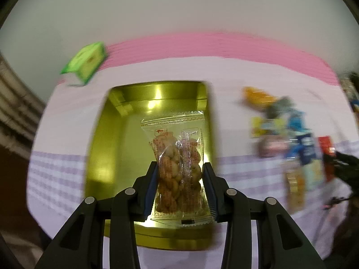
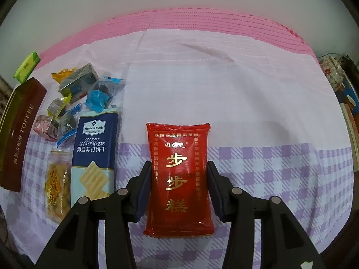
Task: Organize snacks
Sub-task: 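Carry the dough-twist bag into the gold tin and open the left tool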
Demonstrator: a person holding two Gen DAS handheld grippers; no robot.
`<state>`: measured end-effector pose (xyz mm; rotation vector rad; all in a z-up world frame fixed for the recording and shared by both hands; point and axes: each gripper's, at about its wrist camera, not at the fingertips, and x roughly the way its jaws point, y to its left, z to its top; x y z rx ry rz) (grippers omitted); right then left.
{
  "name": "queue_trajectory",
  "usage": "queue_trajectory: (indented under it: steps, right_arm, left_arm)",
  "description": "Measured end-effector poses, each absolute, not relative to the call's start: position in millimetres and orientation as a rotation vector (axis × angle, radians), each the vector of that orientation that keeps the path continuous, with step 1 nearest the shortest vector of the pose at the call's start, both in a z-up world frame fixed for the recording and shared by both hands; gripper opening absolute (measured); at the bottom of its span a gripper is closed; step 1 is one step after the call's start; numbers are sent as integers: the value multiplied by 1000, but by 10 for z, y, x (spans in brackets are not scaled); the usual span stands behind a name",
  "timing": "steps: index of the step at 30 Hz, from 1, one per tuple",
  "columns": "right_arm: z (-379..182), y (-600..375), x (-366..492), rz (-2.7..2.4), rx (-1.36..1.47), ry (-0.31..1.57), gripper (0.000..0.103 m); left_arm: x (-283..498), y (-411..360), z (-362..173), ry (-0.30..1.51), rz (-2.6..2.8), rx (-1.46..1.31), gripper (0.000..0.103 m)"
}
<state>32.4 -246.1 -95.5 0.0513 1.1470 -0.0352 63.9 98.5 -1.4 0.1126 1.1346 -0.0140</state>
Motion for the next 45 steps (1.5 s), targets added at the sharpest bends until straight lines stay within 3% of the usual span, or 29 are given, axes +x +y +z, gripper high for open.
queue_trajectory:
  steps: [8, 27, 38, 45]
  right_arm:
    - [-955, -2449, 359, -57, 52, 1160, 47]
    - [-955, -2439, 517, -69, 62, 1232, 49]
    - [-946, -2389, 489, -85, 45, 1216, 42]
    - [-822, -2326, 438, -115, 57, 1175, 41]
  left_arm:
    - [680, 1550, -331, 1202, 77, 154, 40]
    - [638, 1704, -693, 1264, 66, 189, 40]
    - [630, 1754, -691, 1250, 73, 156, 41]
    - [544, 1799, -424, 1172, 74, 110, 55]
